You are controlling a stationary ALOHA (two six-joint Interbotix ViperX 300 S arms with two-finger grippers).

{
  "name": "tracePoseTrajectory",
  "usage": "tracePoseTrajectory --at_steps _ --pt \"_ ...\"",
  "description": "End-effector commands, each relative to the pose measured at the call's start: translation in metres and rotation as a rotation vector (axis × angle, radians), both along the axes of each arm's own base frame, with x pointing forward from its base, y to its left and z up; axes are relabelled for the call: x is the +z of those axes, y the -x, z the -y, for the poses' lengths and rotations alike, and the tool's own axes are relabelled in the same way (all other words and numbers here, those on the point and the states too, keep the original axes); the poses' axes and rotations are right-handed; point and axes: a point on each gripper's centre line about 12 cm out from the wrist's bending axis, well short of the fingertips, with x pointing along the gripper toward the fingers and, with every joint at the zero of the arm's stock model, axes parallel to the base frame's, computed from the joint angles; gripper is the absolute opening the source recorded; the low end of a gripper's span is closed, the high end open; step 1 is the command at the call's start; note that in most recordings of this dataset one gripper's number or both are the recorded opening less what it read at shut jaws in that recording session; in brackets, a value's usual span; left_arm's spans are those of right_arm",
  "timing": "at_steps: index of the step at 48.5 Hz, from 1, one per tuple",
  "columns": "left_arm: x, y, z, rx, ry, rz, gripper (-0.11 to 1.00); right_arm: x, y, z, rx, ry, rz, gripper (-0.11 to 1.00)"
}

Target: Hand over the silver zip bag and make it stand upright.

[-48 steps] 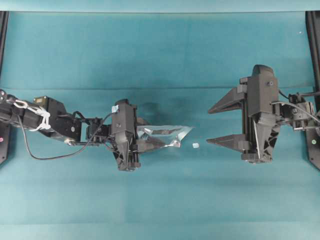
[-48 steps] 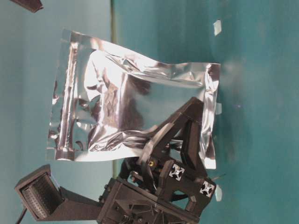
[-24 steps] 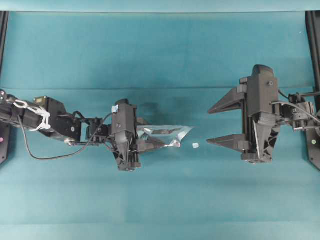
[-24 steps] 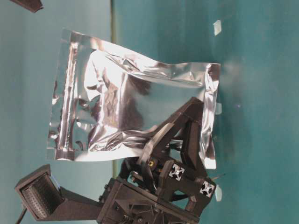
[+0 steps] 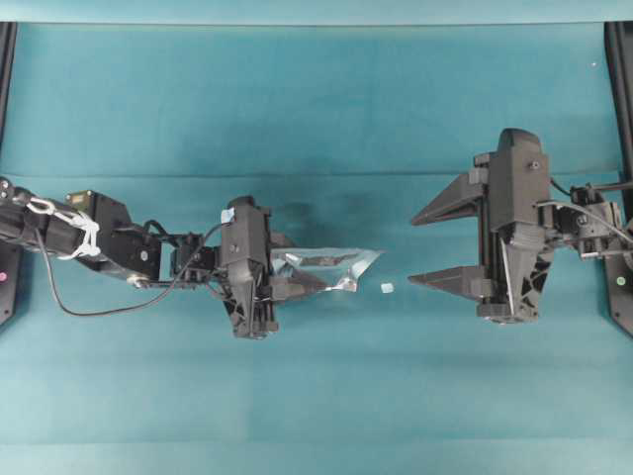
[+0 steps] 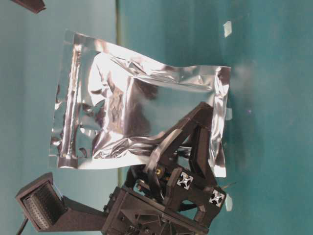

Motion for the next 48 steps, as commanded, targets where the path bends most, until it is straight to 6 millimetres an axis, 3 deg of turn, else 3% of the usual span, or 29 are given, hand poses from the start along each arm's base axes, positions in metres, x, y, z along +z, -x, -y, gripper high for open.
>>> tracePoseTrajectory --at_steps 1,48 --pt "0.0047 -0.0032 0.0015 -0.005 0.0 0.018 0.3 0.0054 -0.0015 -0.0008 -0.004 -0.013 0.024 0.91" --pt "0.0026 -0.0021 0.0014 -0.005 0.0 0.002 0.3 0.0028 -0.0006 -0.0021 -0.001 -0.015 0.014 0.91"
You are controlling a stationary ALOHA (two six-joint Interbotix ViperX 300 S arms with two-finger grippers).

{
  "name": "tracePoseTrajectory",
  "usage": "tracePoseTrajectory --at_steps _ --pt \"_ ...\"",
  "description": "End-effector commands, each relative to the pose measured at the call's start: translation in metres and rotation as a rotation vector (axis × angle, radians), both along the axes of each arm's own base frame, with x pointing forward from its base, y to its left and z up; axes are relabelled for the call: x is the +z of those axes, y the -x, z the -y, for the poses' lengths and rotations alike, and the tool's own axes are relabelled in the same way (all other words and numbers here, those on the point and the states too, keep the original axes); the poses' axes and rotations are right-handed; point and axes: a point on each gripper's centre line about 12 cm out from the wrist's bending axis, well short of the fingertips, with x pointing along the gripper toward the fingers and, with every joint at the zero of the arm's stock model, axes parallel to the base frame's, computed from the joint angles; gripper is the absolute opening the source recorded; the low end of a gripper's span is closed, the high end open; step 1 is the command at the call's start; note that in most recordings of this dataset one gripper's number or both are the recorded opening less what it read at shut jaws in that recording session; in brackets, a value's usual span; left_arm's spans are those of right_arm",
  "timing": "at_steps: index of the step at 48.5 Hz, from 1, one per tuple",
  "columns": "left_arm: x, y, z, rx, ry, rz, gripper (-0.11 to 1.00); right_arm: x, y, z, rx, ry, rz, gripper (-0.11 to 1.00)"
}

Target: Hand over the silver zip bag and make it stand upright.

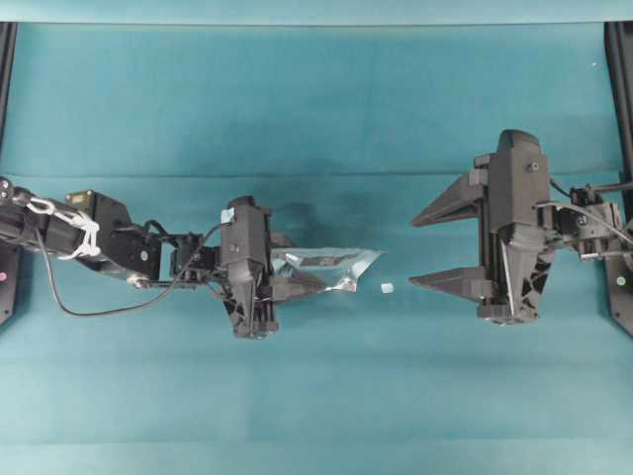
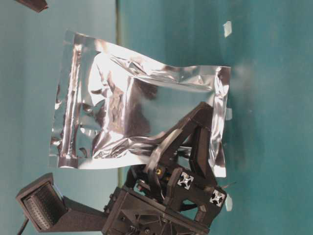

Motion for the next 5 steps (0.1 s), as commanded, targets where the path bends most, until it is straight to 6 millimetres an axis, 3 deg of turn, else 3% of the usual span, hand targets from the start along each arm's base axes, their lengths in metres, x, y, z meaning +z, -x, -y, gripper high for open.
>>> tracePoseTrajectory --at_steps 1,5 --pt "0.003 -0.0016 0.002 -0.005 0.001 0.009 0.3 0.0039 -0.0011 -0.0016 -0.001 -0.013 0.017 0.91" --pt "0.0034 -0.0021 0.0021 -0.007 0.0 0.011 0.3 0.0038 -0.0011 -0.0007 -0.004 -0.011 0.015 0.91"
